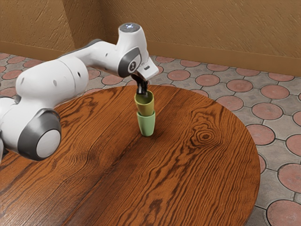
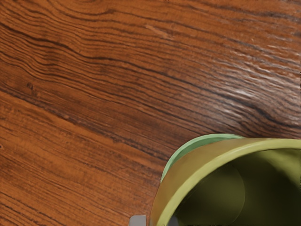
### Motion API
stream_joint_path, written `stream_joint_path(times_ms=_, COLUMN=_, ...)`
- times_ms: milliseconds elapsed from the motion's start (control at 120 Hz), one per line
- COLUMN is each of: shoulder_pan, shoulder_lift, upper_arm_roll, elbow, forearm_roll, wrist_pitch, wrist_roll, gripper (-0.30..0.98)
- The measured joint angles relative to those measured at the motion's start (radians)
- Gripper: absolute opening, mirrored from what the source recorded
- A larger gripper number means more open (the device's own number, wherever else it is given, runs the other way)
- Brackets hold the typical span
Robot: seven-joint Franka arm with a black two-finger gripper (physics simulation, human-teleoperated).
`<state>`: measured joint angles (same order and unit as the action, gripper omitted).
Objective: Place the right cup onto the left cup
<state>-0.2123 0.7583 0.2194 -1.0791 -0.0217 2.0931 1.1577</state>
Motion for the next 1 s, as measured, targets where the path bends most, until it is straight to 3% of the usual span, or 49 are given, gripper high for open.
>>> stream_joint_path(times_ms=400, shoulder_pan=0.001, shoulder_lift=-0.028, upper_arm_roll=0.012, elbow=-0.069, forearm_roll=-0.068, wrist_pitch=0.004, wrist_roll=0.025, gripper=-0.09)
stream_joint_path(times_ms=567, shoulder_pan=0.005, shoulder_lift=-0.027, upper_arm_roll=0.012, elbow=-0.061, forearm_roll=-0.074, wrist_pitch=-0.015, wrist_roll=0.036, gripper=0.28)
stream_joint_path(times_ms=667, shoulder_pan=0.005, shoulder_lift=-0.029, upper_arm_roll=0.012, elbow=-0.057, forearm_roll=-0.074, wrist_pitch=-0.024, wrist_roll=0.044, gripper=0.43)
stream_joint_path(times_ms=883, shoulder_pan=0.002, shoulder_lift=-0.148, upper_arm_roll=0.013, elbow=-0.144, forearm_roll=-0.07, wrist_pitch=-0.087, wrist_roll=0.041, gripper=0.59)
stream_joint_path(times_ms=1000, shoulder_pan=-0.008, shoulder_lift=-0.308, upper_arm_roll=0.031, elbow=-0.3, forearm_roll=-0.065, wrist_pitch=-0.141, wrist_roll=0.025, gripper=0.63)
